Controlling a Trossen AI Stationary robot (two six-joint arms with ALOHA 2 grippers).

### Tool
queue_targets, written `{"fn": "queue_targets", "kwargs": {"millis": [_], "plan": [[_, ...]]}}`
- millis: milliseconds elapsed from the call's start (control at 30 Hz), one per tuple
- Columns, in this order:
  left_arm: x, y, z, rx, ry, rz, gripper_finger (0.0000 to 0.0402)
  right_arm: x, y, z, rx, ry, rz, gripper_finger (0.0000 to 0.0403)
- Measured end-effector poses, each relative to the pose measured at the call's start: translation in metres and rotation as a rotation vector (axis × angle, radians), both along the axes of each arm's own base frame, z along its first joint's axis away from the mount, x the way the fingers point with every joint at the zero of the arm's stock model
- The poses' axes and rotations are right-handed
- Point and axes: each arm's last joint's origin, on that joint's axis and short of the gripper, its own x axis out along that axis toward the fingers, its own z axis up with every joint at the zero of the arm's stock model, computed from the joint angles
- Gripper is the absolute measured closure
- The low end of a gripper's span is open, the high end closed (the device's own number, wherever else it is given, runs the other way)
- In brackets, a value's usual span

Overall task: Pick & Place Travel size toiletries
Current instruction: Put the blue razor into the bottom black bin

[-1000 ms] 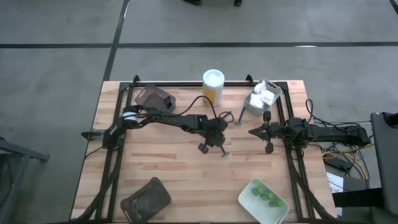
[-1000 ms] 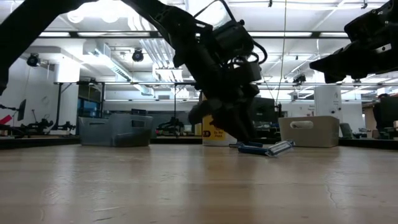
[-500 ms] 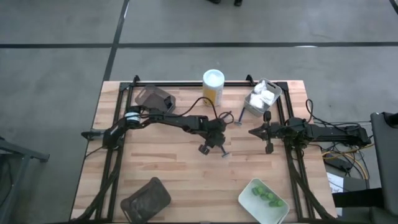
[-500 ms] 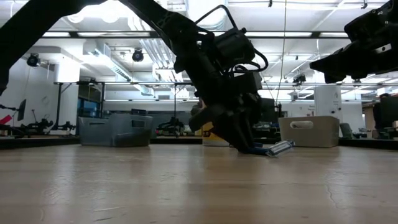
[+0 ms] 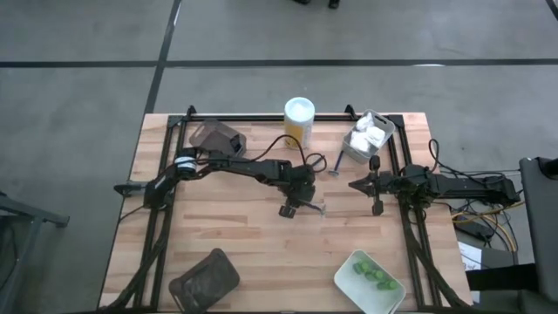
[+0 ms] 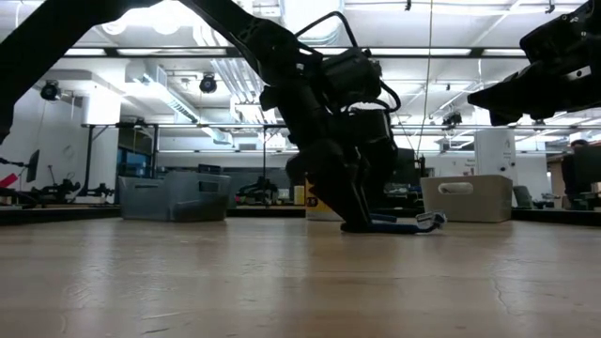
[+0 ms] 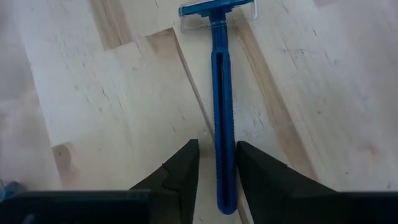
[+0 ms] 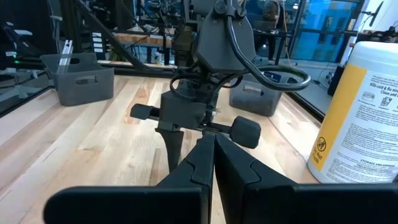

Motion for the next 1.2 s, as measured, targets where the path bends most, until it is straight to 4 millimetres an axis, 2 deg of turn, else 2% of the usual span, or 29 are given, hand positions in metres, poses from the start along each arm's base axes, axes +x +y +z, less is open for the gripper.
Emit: {"fn": "queue_targets", "kwargs": {"millis": [133,467,733,900,1200], "plan": [[0.000,0.000,0.000,-0.021,0.011,0.028,0.0299,0.000,0.000,0.000,0.000,0.000,0.000,0.0394],[-0.001,-0.001,-0.001,-0.086,0.036,0.121,0.0363,0.000,0.000,0.000,0.000,0.000,0.000,0.0394],[-0.001,-0.002,0.000,-0.155,0.060,0.231,0.0362,0.000,0.000,0.000,0.000,0.000,0.000,0.0394],[-0.005,-0.002,0.009,-0.169,0.065,0.263,0.0364,0.000,0.000,0.000,0.000,0.000,0.000,0.0394],[-0.013,-0.003,0.040,-0.220,0.036,0.372,0.0364,0.000,0.000,0.000,0.000,0.001,0.000,0.0394]]}}
